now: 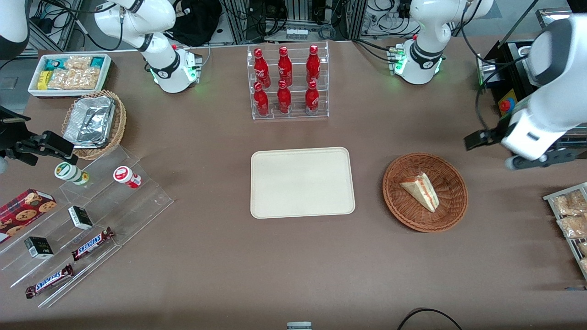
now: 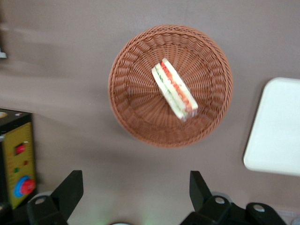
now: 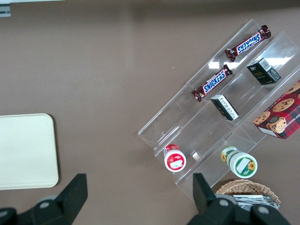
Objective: Place sandwich from basket to tray
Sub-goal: 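Move the left gripper over the wrapped sandwich in the wicker basket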
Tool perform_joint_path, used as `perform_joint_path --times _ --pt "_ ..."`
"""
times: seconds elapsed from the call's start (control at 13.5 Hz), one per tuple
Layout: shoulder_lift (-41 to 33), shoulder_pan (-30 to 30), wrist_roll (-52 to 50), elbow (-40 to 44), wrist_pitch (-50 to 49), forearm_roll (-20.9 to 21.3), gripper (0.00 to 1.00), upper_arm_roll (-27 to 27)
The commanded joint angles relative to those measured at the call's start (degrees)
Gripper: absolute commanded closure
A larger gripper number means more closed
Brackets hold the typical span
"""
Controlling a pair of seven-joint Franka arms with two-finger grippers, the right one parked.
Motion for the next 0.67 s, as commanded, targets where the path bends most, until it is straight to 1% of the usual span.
perform_joint_path --times 0.0,0.3,0.37,0.59 --pt "-2.0 0.6 -11.8 -7.8 9.6 1.0 0.00 -3.1" --pt "-3.9 0.6 -27.1 -22.1 27.4 0.7 0.00 -3.5" --pt "-3.4 0.6 -30.6 -23.5 30.6 0.7 0.00 -4.2" --pt "-0.3 0.6 -37.2 -23.7 32.7 0.7 0.00 -5.7"
